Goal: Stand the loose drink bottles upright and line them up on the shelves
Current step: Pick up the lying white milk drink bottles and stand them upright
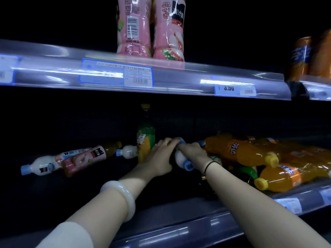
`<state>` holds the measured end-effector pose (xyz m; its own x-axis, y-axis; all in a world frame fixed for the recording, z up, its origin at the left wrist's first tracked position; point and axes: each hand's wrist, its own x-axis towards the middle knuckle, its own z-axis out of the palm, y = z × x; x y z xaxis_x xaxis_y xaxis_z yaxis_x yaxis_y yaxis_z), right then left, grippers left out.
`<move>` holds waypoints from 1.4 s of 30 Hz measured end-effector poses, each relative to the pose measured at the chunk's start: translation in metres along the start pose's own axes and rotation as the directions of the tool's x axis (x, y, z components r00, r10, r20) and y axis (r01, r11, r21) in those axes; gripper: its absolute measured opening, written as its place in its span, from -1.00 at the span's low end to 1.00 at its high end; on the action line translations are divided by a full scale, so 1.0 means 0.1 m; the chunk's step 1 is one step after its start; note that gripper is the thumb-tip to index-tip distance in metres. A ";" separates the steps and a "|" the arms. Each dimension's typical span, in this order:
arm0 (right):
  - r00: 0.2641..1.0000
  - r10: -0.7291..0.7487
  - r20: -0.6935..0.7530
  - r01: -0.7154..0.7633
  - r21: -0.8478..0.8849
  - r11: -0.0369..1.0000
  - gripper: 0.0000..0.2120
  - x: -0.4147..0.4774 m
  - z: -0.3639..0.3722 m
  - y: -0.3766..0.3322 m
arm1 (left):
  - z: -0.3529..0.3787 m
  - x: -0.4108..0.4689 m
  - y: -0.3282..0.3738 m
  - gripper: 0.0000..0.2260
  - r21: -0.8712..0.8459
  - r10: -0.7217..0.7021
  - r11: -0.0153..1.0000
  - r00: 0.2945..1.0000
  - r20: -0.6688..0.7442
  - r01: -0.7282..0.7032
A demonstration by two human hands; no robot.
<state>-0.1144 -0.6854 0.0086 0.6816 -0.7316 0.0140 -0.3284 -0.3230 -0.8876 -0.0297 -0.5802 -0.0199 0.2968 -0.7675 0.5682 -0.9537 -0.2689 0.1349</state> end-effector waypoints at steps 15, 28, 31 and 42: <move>0.944 -0.322 0.071 0.310 -0.527 0.791 -0.71 0.74 -0.23 0.36 | 0.26 0.21 -0.09 -0.42 -0.702 -0.431 0.664 0.899 -0.080 0.256; 0.975 -0.014 0.221 0.202 -0.862 0.465 -0.38 1.28 0.18 0.20 | 0.08 0.12 -0.33 -0.58 -0.703 -0.500 0.655 0.856 -0.129 0.277; 0.982 -0.003 0.189 0.177 -0.909 0.377 -0.42 1.25 0.22 0.16 | 0.09 0.05 -0.40 -0.60 -0.707 -0.509 0.651 0.850 -0.135 0.277; 0.988 -0.047 0.148 0.155 -0.936 0.315 -0.55 1.22 0.32 0.10 | 0.00 -0.09 -0.60 -0.46 -0.800 -0.564 0.522 0.823 -0.064 0.296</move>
<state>-0.0138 -0.7588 -0.0135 0.7856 -0.6186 -0.0122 -0.6098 -0.7776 0.1533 0.0245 -0.5573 -0.0336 0.7794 -0.4427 0.4433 -0.4494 0.0979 0.8879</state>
